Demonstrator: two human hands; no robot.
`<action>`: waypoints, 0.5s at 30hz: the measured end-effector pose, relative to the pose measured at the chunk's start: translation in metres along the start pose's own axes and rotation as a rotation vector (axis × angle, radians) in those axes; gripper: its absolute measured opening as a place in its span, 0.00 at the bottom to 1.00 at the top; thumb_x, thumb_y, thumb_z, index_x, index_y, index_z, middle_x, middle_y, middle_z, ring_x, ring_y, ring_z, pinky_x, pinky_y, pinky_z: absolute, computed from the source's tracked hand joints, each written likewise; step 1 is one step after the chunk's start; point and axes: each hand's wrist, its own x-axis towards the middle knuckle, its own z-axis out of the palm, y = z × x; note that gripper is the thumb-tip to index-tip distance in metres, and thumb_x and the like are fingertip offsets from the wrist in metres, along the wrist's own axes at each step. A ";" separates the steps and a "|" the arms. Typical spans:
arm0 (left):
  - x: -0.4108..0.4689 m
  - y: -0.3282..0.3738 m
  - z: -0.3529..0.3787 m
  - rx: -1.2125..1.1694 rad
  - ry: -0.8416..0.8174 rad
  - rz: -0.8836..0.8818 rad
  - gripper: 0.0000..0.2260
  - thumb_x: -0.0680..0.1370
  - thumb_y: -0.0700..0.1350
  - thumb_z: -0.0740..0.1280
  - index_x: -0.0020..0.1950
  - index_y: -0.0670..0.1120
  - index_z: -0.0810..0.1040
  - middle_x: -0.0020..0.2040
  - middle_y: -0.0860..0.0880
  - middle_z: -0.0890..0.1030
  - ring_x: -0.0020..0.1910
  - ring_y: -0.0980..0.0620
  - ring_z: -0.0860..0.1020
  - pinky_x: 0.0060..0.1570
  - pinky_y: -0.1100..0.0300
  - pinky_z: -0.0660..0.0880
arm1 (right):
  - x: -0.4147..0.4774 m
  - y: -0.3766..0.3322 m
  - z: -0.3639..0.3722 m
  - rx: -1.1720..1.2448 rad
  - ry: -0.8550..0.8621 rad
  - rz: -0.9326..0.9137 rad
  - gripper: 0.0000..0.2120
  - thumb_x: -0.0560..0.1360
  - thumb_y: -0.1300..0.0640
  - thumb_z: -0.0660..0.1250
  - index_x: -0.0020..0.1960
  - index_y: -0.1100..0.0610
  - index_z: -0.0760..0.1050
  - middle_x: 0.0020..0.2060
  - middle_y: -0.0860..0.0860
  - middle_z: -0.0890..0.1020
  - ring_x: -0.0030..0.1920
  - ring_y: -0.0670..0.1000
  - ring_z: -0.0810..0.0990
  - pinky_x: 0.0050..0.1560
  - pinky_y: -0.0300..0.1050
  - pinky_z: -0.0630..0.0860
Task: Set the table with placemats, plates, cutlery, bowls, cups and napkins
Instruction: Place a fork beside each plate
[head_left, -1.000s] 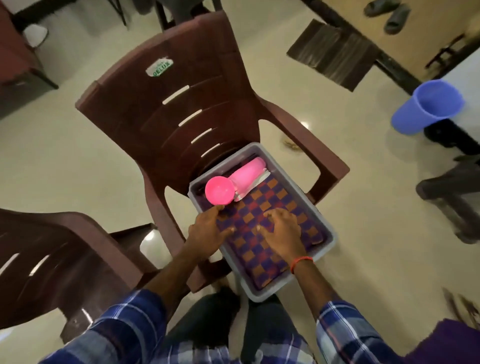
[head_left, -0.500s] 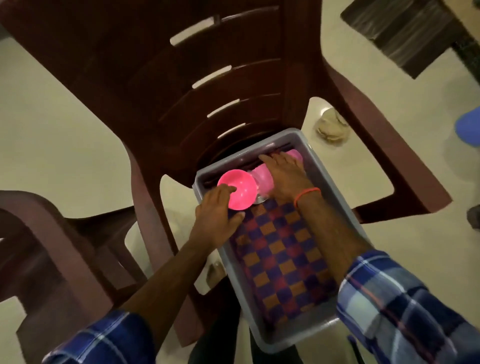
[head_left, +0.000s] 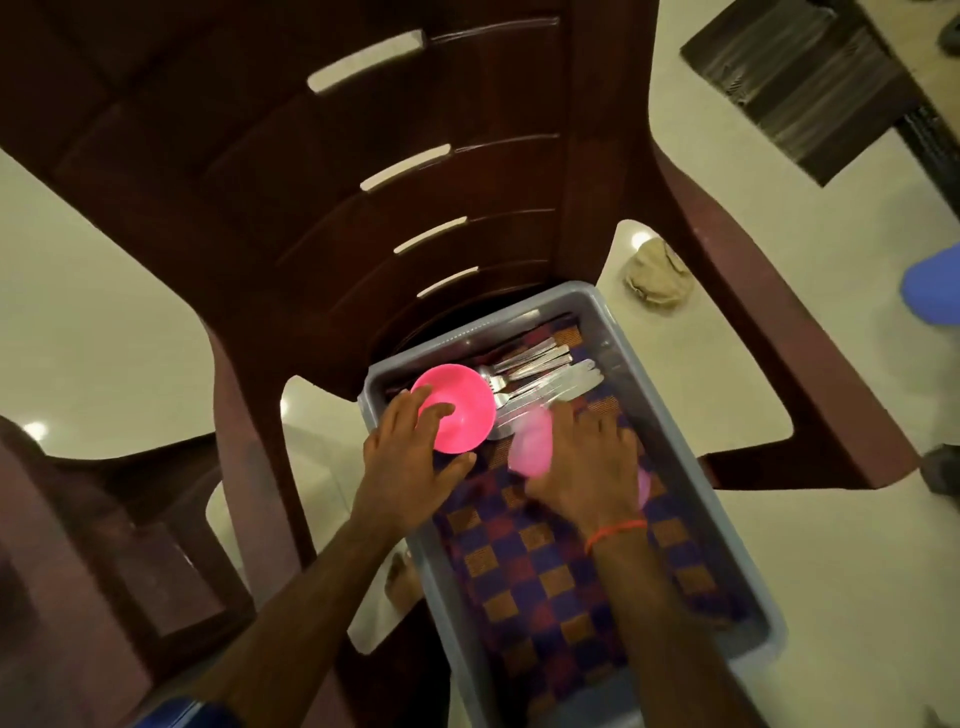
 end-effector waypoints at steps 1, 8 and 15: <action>0.001 0.002 -0.001 -0.010 0.005 -0.023 0.31 0.74 0.67 0.63 0.73 0.53 0.70 0.80 0.50 0.61 0.80 0.46 0.57 0.71 0.37 0.63 | -0.010 0.000 0.009 0.069 -0.152 0.021 0.45 0.57 0.33 0.75 0.68 0.49 0.67 0.55 0.54 0.79 0.58 0.59 0.78 0.56 0.54 0.73; 0.003 0.000 -0.002 -0.038 0.045 -0.075 0.30 0.77 0.68 0.56 0.73 0.53 0.72 0.79 0.51 0.63 0.80 0.47 0.57 0.73 0.37 0.62 | 0.015 -0.004 0.009 0.495 -0.301 -0.016 0.30 0.64 0.33 0.76 0.58 0.50 0.78 0.47 0.46 0.82 0.49 0.51 0.81 0.51 0.48 0.78; -0.004 -0.001 -0.001 -0.058 0.022 -0.065 0.34 0.75 0.72 0.51 0.74 0.55 0.70 0.81 0.53 0.60 0.81 0.49 0.53 0.74 0.38 0.59 | 0.118 -0.015 0.018 0.017 0.117 -0.331 0.13 0.78 0.55 0.67 0.61 0.55 0.79 0.55 0.57 0.80 0.58 0.59 0.75 0.58 0.57 0.75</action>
